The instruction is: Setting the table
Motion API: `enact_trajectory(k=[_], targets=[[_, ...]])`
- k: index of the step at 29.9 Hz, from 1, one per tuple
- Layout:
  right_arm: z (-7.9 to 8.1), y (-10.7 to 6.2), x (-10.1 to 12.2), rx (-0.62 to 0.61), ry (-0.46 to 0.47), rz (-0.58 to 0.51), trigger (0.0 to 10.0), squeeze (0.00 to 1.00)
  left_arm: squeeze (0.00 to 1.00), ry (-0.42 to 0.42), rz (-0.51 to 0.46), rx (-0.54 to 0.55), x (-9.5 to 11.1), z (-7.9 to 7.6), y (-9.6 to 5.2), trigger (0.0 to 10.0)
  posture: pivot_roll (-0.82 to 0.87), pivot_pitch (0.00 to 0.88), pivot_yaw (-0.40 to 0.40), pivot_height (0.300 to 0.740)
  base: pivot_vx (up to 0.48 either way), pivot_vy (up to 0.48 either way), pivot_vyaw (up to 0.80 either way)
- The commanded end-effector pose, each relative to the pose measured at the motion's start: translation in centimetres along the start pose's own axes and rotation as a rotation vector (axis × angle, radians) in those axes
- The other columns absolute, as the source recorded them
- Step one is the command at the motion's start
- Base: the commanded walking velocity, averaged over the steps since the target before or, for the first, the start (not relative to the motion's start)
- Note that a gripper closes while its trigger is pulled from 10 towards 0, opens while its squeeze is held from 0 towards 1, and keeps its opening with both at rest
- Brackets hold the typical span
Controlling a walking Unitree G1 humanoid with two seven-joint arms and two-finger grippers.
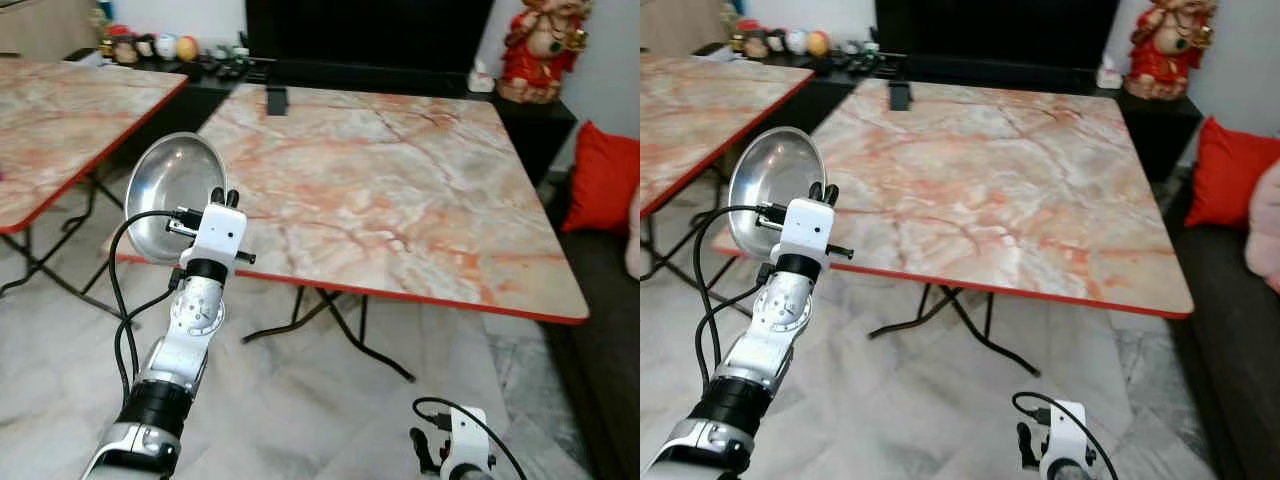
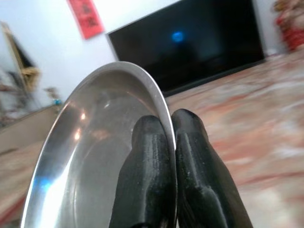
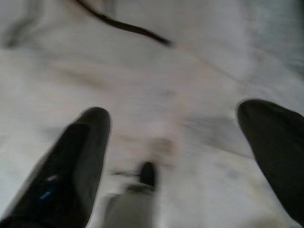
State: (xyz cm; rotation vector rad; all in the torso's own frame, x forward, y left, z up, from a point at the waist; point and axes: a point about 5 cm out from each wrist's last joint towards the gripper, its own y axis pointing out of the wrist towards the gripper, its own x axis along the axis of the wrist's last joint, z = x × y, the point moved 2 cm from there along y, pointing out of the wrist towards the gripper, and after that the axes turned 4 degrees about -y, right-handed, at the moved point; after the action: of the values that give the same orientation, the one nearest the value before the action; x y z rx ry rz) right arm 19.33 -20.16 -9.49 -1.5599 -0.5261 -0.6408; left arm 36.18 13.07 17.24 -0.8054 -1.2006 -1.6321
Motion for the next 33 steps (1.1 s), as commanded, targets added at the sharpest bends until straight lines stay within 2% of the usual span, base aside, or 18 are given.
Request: enact_trajectory(k=[1, 22, 26, 33], targets=[[-0.1, 0.1, 0.5, -0.002, 0.004, -0.01, 10.0, 0.0, 0.0, 0.012, -0.034, -0.01, 0.9, 0.1, 0.5, 10.0, 0.05, 0.0, -0.061, 0.74, 0.341, 0.0, 0.0], [0.0, 0.2, 0.7, 0.008, -0.008, -0.014, 10.0, 0.0, 0.0, 0.02, -0.019, -0.041, 0.7, -0.6, 0.5, 10.0, 0.05, 0.0, -0.07, 0.74, 0.331, 0.0, 0.0], [-0.1, 0.2, 0.8, 0.005, -0.006, -0.014, 10.0, 0.0, 0.0, -0.012, 0.001, -0.045, 0.4, -0.7, 0.3, 10.0, 0.04, 0.0, -0.065, 0.74, 0.0, 0.0, 0.0], [-0.1, 0.2, 0.7, -0.001, -0.003, -0.013, 10.0, 0.0, 0.0, -0.02, -0.002, -0.062, 0.7, -1.0, 0.6, 10.0, 0.04, 0.0, -0.064, 0.74, 0.0, 0.0, 0.0]])
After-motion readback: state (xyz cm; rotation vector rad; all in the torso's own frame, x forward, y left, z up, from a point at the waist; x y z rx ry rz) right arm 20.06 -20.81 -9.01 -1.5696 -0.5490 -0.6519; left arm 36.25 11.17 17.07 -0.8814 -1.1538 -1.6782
